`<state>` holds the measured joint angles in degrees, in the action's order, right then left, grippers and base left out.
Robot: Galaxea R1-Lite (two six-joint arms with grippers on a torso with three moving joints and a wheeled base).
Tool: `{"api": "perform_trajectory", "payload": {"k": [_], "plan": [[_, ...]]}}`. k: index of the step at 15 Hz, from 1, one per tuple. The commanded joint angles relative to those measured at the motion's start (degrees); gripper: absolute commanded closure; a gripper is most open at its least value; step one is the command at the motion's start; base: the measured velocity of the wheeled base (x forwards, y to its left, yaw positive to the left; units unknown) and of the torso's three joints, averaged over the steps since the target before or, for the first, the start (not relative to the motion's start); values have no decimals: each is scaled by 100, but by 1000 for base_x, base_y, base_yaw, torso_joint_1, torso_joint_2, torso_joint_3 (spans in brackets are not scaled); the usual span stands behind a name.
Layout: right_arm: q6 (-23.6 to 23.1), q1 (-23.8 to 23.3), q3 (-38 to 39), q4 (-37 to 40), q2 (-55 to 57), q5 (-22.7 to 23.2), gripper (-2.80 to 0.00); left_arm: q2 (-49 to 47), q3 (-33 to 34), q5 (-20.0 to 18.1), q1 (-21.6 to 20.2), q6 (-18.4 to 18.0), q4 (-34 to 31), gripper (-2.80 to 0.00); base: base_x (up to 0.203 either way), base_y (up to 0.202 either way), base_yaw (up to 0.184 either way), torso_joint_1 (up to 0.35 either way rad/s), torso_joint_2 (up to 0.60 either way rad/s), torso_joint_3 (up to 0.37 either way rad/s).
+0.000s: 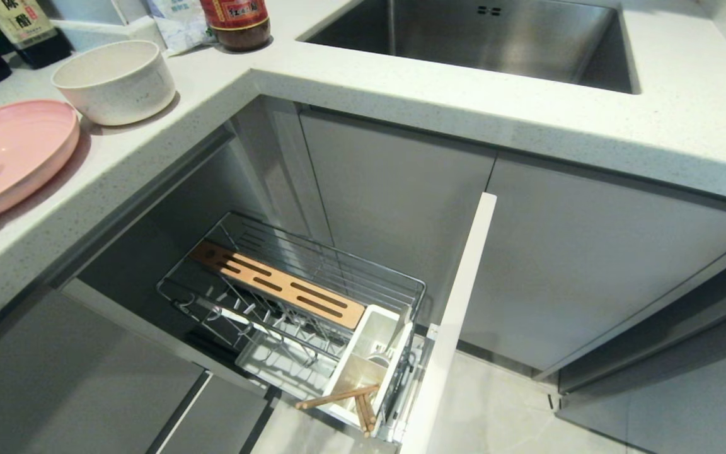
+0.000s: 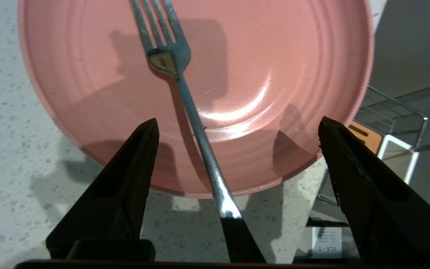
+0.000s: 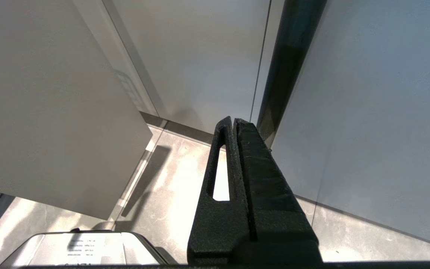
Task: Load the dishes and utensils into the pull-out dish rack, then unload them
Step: Pick up the fork and place it in the cupboard
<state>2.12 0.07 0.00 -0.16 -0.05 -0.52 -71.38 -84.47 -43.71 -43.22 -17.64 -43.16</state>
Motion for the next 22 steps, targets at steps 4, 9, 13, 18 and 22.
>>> {"api": "perform_trajectory", "payload": {"k": [4,9,13,18,22], "plan": [[5,1,0,-2,5,0,0,-16,1,753,323,-11,-8,-280,0,0,0,0,0,0],[-1,1,0,-2,5,0,0,-16,1,803,358,-20,1,-280,0,0,0,0,0,0],[-1,1,0,-2,5,0,0,-16,42,820,385,-29,1,-280,0,0,0,0,0,0],[-1,1,0,-2,5,0,0,-25,86,820,391,-121,1,-280,0,0,0,0,0,0],[-1,1,0,-2,5,0,0,-25,106,820,394,-134,10,-280,0,0,0,0,0,0]]}}
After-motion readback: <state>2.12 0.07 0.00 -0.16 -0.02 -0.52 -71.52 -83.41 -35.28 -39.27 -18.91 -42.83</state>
